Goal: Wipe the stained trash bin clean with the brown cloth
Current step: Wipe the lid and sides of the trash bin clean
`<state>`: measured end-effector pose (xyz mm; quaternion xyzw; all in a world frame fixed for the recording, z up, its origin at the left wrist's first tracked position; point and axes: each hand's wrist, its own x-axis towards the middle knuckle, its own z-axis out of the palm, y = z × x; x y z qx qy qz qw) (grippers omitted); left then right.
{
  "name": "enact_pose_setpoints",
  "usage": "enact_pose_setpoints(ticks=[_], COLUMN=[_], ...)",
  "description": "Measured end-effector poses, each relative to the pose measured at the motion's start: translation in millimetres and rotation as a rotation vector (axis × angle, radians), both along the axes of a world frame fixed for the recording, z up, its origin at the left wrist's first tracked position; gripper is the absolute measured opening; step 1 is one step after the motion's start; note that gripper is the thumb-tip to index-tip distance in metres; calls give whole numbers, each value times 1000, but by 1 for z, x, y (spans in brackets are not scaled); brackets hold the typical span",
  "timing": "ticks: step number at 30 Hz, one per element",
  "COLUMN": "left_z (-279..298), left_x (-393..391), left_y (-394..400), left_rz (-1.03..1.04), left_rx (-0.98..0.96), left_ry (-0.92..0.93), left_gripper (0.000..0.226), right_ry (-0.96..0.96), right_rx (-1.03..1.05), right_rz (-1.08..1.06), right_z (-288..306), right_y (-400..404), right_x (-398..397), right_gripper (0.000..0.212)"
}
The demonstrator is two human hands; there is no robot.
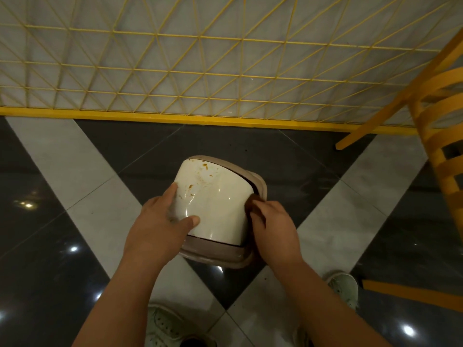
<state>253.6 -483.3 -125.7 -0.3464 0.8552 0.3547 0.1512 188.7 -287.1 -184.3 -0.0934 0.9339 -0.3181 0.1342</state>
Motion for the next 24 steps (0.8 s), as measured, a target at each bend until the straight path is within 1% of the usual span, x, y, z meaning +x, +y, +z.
enact_pose_setpoints(ticks=[2, 6, 8, 11, 13, 15, 18, 19, 22, 23, 24], left_z=[0, 0, -1, -1, -2, -2, -1, -1, -2, -3, -3], left_x=[0, 0, -1, 0, 0, 0, -1, -1, -1, 0, 0], left_y=[0, -1, -1, 0, -1, -2, -2, -1, -1, -1, -2], left_rz=[-4, -6, -5, -8, -1, 1, -9, -9, -5, -5, -3], left_rx=[0, 4, 8, -2, 2, 10, 4, 2, 4, 1, -2], left_ry=[-2, 5, 3, -3, 7, 11, 7, 5, 0, 1, 5], left_gripper=[80, 81, 81, 81, 81, 81, 81, 81, 81, 82, 82], right_ry=[-47, -47, -53, -58, -32, 8, 10, 7, 4, 17, 51], right_rx=[-19, -63, -60, -28, -76, -139, -195, -202, -204, -210, -214], right_rz=[-34, 26, 27, -63, -110, -60, 72, 67, -79, -82, -36], right_z=[0, 2, -1, -1, 5, 10, 15, 14, 14, 15, 19], right_y=[-11, -3, 2, -13, -24, -26, -15, -14, -23, -29, -35], right_x=[3, 36, 27, 0, -4, 14, 42, 38, 11, 8, 11], right_gripper=[30, 32, 28, 26, 28, 29, 30, 29, 30, 32, 33])
